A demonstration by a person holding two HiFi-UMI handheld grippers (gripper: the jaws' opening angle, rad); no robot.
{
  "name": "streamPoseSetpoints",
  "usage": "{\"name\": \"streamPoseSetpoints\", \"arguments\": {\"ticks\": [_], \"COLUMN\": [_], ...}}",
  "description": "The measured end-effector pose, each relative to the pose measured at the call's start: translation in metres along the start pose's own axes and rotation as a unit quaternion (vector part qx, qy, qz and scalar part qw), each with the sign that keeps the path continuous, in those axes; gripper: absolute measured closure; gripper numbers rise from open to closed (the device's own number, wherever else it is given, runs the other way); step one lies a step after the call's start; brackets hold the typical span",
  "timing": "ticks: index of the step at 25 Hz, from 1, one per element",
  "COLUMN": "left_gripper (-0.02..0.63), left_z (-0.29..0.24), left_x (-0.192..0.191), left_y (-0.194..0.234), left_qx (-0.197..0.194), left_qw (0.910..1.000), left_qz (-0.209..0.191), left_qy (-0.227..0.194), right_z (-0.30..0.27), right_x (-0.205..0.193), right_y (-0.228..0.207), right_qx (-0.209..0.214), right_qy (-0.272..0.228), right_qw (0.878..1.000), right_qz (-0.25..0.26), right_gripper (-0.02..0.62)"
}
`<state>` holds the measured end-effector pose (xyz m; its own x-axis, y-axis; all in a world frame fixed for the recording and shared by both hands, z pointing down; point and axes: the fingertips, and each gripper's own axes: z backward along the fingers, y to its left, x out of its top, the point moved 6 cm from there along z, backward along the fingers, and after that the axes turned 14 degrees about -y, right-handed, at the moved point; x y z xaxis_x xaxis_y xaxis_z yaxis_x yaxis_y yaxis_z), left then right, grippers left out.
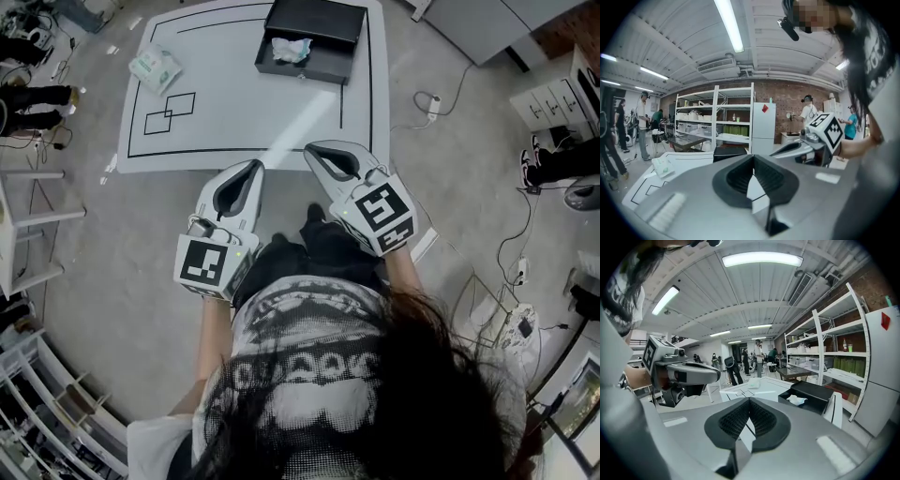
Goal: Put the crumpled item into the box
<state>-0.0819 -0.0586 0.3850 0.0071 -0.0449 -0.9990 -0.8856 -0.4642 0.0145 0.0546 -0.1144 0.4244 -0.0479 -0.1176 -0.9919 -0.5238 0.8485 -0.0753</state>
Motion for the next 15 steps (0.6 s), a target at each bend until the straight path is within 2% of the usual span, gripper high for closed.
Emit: {"name": "streamPoseSetpoints", "arguments": {"ticks": [3,15], "left_gripper": [0.606,0.606], "left_z": [0.021,0.117], "left_x": [0.001,-0.006], "left_y": [0.002,0.019], "left_qx": [-0.006,-0.022], "left_qw": [0.9999,0.9995], "left_qz": [0.006,0.006], "left_qy": [0.004,-0.02], "right_z": [-0.001,0.005], "right_x": [0.0,-0.003], "right_y": [0.018,0.105], "right_qx": [-0.01,-0.05], "right_qy": [0.005,0.004], "right_qw": [1.0,0.999], "right_qz": [0.005,0.012], "right_gripper": [0.59,0.591]}}
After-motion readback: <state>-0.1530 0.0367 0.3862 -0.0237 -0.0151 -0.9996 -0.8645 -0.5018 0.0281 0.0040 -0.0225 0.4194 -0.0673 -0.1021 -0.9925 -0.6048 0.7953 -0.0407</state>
